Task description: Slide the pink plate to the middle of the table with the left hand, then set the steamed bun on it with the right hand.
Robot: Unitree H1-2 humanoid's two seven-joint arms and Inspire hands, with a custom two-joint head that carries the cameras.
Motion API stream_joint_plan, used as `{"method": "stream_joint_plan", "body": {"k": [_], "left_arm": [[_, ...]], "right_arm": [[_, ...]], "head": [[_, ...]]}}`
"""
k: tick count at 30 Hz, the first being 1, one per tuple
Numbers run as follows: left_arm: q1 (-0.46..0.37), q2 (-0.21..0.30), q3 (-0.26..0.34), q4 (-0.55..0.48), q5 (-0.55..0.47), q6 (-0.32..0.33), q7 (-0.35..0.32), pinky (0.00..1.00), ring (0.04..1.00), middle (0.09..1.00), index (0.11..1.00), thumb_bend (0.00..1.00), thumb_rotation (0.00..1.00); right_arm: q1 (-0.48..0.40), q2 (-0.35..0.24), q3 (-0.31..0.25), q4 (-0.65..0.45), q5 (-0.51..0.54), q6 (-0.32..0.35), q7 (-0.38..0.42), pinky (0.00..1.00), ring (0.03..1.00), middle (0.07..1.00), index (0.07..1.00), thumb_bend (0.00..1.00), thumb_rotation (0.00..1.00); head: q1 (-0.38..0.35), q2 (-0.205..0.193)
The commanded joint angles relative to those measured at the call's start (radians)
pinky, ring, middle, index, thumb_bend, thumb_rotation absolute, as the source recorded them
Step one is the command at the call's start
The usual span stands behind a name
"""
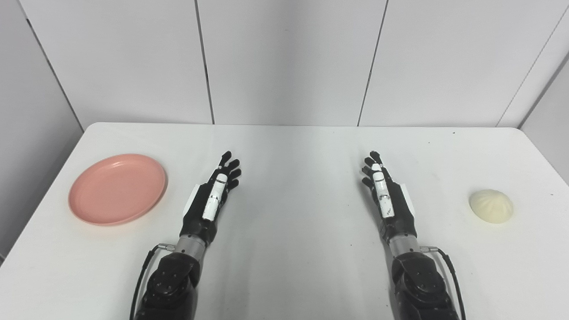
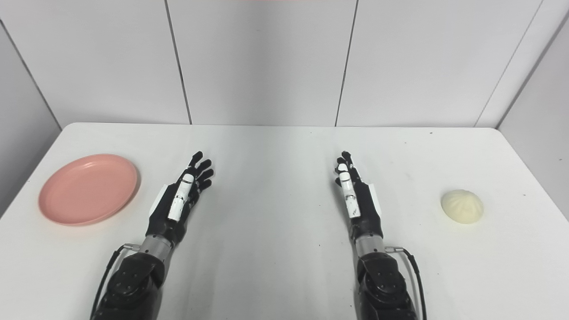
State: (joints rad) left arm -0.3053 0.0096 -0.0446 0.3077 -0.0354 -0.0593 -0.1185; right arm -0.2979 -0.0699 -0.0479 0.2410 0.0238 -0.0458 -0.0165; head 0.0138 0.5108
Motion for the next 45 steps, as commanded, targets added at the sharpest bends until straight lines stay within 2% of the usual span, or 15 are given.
{"method": "stream_joint_plan", "body": {"k": [1,45], "left_arm": [[0.045,-0.006,-0.006,0.044,-0.004,0.011,-0.005,0.93,0.935,0.949,0.959,0.39,1.00],[0.039,0.001,-0.010,0.045,0.003,0.015,-0.006,0.93,0.935,0.949,0.957,0.38,1.00]], "right_arm": [[0.031,-0.002,-0.004,0.048,-0.001,-0.005,-0.001,0.93,0.933,0.946,0.960,0.20,1.00],[0.023,-0.005,0.003,0.060,-0.017,-0.014,-0.003,0.92,0.929,0.944,0.957,0.20,1.00]], "head": [[0.000,0.001],[-0.001,-0.003]]}}
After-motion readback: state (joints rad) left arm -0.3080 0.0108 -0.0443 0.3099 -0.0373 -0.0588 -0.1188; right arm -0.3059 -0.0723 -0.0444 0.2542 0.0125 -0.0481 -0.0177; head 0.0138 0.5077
